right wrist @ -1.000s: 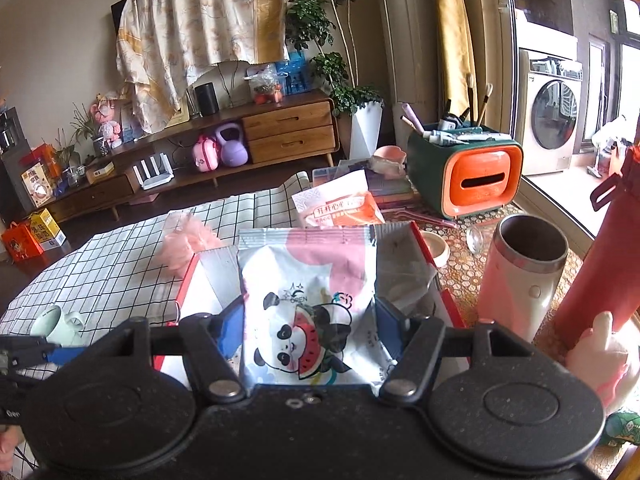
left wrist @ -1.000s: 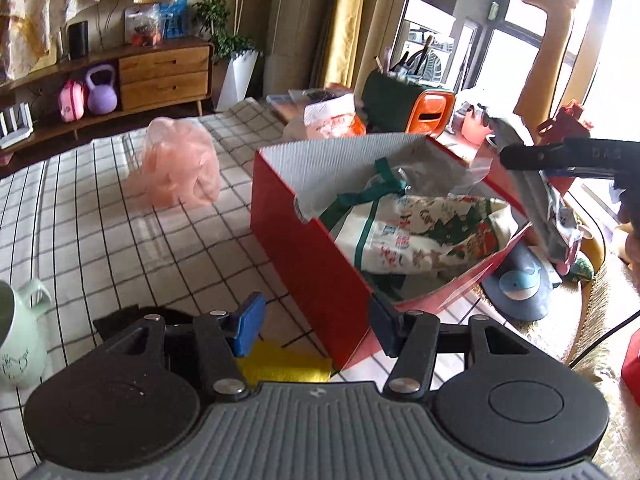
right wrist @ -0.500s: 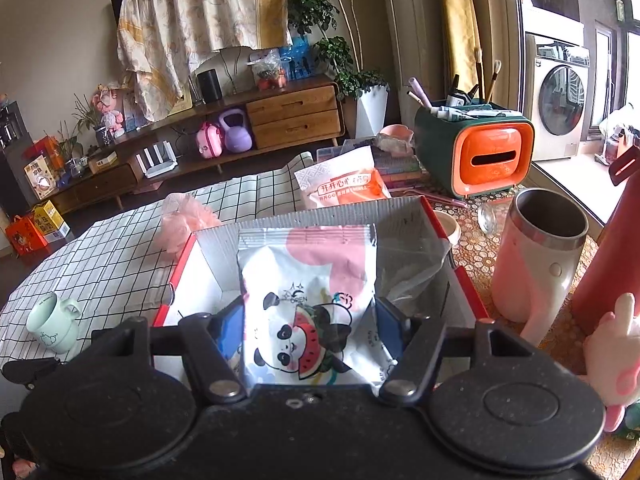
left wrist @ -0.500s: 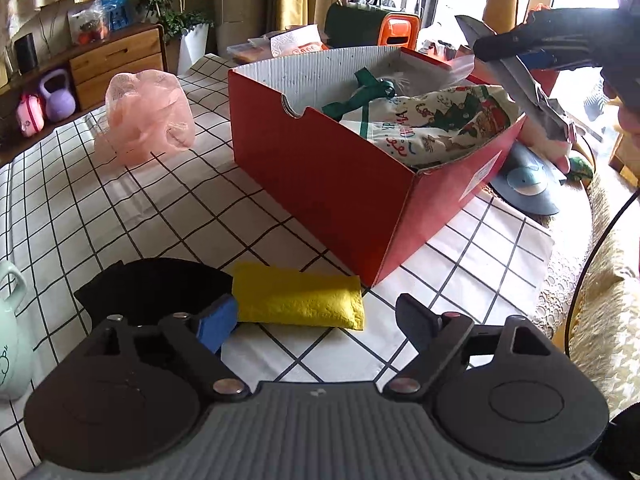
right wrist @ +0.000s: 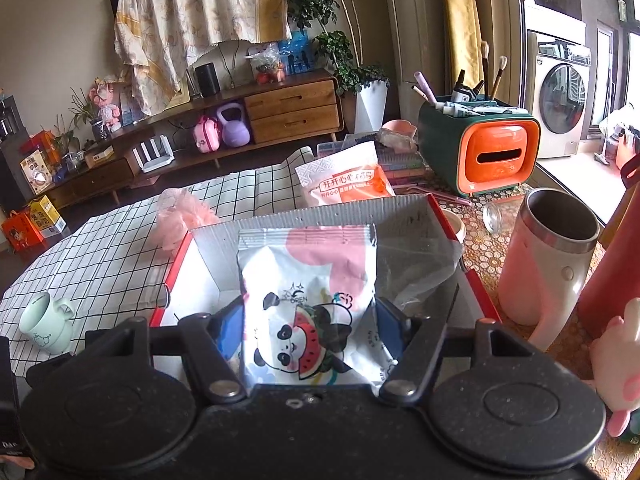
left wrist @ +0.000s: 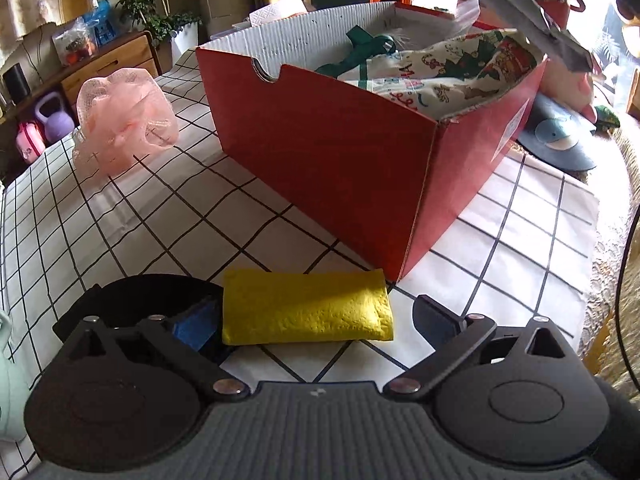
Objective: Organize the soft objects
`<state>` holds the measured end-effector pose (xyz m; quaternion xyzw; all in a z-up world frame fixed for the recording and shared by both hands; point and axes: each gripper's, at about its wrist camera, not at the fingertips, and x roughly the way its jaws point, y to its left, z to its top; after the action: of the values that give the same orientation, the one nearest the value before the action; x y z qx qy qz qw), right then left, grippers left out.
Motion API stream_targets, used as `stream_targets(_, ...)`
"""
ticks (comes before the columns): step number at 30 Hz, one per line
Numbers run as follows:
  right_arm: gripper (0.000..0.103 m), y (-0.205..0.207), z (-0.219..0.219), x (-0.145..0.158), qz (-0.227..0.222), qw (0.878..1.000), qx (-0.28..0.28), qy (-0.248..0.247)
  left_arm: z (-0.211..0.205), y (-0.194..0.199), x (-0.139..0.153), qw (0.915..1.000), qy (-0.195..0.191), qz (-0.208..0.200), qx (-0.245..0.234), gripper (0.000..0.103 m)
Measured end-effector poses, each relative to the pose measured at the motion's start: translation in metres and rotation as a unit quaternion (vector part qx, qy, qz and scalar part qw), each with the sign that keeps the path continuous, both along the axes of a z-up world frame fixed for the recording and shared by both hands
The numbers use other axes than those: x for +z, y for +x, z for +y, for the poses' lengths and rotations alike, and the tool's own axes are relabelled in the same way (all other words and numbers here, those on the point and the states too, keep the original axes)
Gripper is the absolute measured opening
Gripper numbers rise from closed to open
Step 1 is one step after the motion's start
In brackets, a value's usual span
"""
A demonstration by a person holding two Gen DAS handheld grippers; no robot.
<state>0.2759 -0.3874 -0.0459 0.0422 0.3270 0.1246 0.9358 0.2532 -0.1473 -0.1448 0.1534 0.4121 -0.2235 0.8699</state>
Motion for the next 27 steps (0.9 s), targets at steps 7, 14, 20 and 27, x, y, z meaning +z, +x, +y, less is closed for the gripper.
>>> stream_targets(7,0.066,0.002,0.002,0.001,0.001,1.0,0.002,-0.006,0.001,0.006,-0.007,0.9995,-0.012,-0.001,0.028,0.101)
stream_targets(14,0.066,0.003,0.004,0.001,0.002,1.0,0.002,-0.006,0.007,0.002,-0.006,0.9991,-0.028,-0.008,0.031,0.09)
stream_targets(20,0.066,0.002,0.006,0.001,0.001,1.0,0.005,-0.008,0.012,-0.006,0.002,0.998,-0.039,-0.022,0.046,0.083)
stream_targets(27,0.066,-0.001,0.006,0.005,-0.005,1.0,0.008,-0.007,0.026,-0.013,0.015,0.9948,-0.069,-0.03,0.069,0.082)
